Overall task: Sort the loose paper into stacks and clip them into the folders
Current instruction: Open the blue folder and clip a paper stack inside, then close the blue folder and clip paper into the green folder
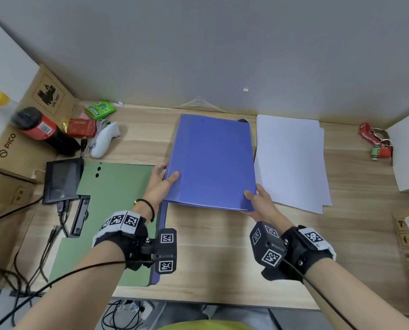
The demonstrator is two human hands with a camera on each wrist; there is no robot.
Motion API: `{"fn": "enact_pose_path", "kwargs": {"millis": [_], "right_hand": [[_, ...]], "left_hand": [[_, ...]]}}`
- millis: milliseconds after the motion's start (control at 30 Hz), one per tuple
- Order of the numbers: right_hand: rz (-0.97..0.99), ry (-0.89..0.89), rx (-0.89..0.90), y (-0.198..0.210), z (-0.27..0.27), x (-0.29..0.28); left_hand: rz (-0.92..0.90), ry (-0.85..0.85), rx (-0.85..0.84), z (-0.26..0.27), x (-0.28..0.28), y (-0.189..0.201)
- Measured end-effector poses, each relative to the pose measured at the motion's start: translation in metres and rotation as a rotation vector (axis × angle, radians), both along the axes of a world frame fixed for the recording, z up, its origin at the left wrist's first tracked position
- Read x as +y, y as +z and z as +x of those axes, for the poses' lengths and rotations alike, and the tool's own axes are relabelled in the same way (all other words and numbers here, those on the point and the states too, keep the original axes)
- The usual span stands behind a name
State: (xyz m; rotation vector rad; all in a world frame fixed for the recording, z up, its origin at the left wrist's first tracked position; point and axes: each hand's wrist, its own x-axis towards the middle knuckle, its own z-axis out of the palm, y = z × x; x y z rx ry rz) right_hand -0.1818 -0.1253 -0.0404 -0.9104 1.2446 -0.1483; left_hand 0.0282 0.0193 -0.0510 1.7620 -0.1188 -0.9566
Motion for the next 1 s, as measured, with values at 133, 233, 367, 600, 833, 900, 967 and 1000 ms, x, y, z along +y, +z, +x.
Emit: {"fn": "enact_pose_path", "kwargs": {"millis": [133, 233, 367, 600, 833, 900, 967, 1000], "right_hand": [[-0.02, 0.036, 0.071, -0.008, 0.007, -0.005], [-0.016, 0.07, 0.11, -0.013, 0.009, -0.006], [0.012, 0.013, 0.079, -0.023, 0.016, -0.013], [0.034, 0.047, -0.024, -0.011, 0.012, -0.031], [-0.092, -0.118, 0.108, -0.022, -0.06, -0.042], [-0.106, -0.189, 0.173, -0.026, -0.083, -0.046], [-0.125, -0.236, 0.216, -0.028, -0.104, -0.051], [-0.148, -0.263, 0.233, -0.029, -0.113, -0.054]], "left_hand": [[0.131, -0.049, 0.007, 0.002, 0.004, -0.01], [0.179, -0.053, -0.005, 0.0, 0.011, -0.017], [0.101, -0.069, 0.002, -0.003, 0.008, -0.014], [0.051, -0.121, 0.002, 0.005, -0.006, -0.013], [0.124, -0.062, -0.257, -0.015, -0.031, -0.017], [0.088, -0.121, -0.245, -0.028, -0.047, -0.012], [0.048, -0.215, -0.177, -0.043, -0.064, -0.009], [0.042, -0.273, -0.131, -0.051, -0.073, -0.008]]}}
